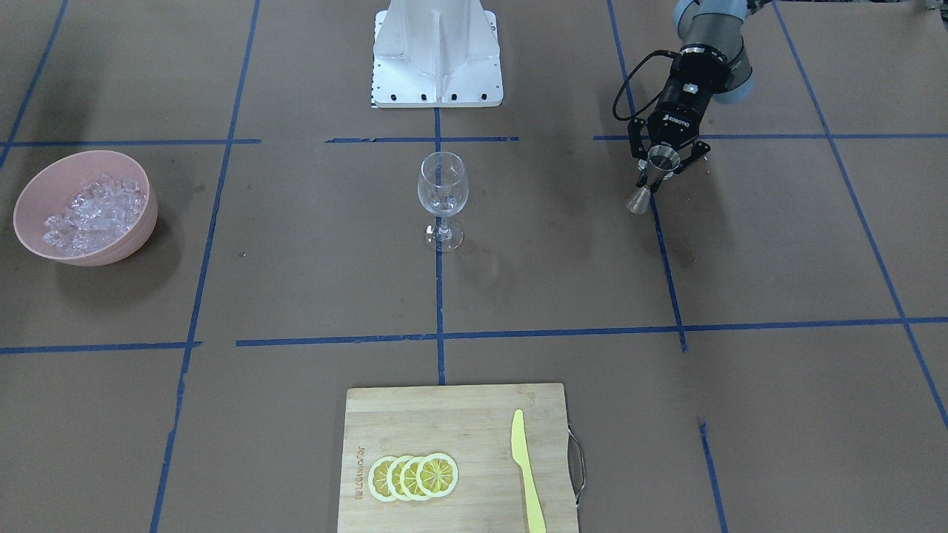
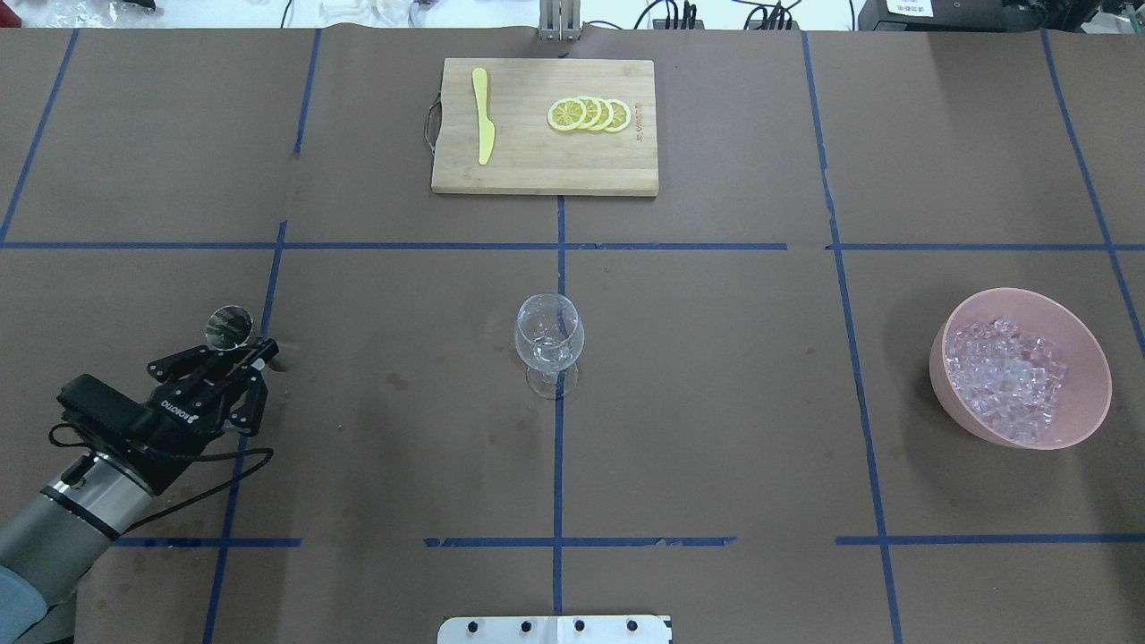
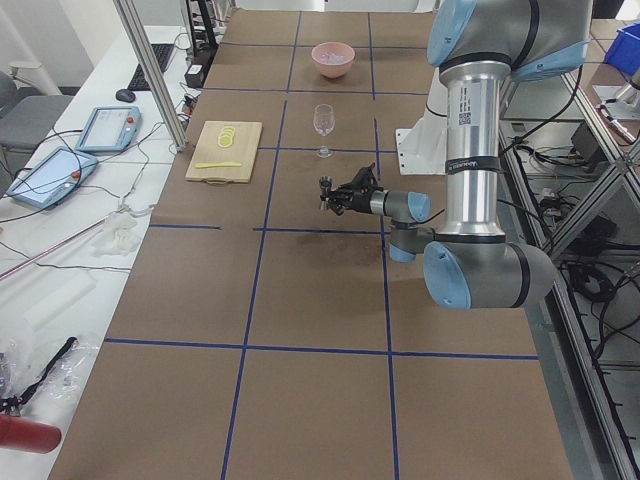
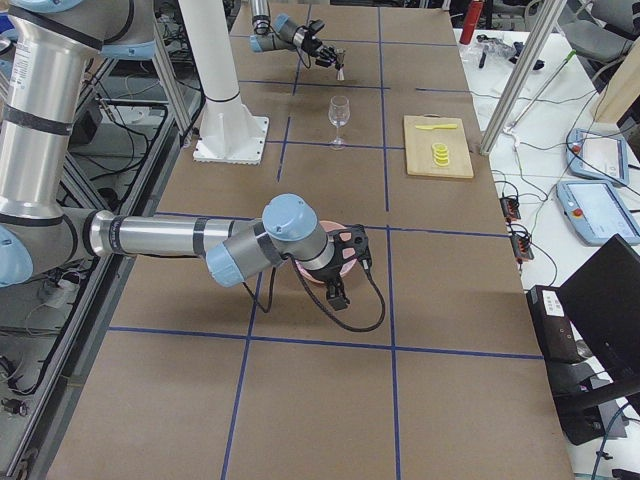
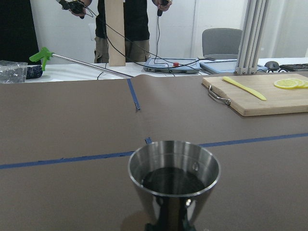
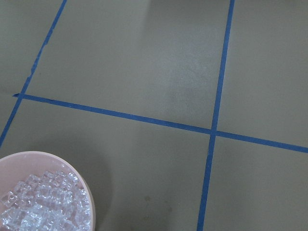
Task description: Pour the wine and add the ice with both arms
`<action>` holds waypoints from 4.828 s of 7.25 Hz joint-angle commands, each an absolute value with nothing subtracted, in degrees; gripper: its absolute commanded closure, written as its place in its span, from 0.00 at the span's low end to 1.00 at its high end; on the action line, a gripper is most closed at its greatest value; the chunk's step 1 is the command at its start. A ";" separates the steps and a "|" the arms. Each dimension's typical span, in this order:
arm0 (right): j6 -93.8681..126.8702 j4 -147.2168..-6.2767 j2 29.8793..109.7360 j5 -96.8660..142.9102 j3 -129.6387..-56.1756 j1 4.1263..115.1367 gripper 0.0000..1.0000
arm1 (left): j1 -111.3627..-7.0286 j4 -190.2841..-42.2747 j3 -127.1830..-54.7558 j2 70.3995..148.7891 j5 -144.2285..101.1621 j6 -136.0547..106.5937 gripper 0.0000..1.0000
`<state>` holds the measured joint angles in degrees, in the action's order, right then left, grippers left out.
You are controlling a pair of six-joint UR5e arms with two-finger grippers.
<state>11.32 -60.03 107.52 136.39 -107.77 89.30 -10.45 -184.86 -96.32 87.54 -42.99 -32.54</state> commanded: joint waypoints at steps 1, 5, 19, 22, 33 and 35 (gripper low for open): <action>11.25 -59.94 107.58 136.32 -107.32 89.30 0.00 | -13.17 -177.15 -96.42 93.65 -45.44 -32.17 1.00; 11.25 -59.94 107.67 136.32 -106.88 89.30 0.00 | -13.36 -151.84 -102.98 105.99 -45.18 -28.22 1.00; 11.34 -60.03 107.75 136.49 -106.08 89.30 0.00 | -8.61 -142.12 -101.51 116.72 -32.44 20.27 1.00; 11.34 -60.03 107.75 136.49 -105.91 89.30 0.00 | -8.44 -142.56 -101.69 117.42 -28.76 35.03 1.00; 11.34 -60.03 107.75 136.58 -105.73 89.30 0.00 | -7.91 -144.82 -101.69 118.56 -24.70 55.46 1.00; 11.34 -60.03 107.75 136.58 -105.73 89.30 0.00 | -8.08 -154.55 -101.60 117.87 -24.96 55.46 1.00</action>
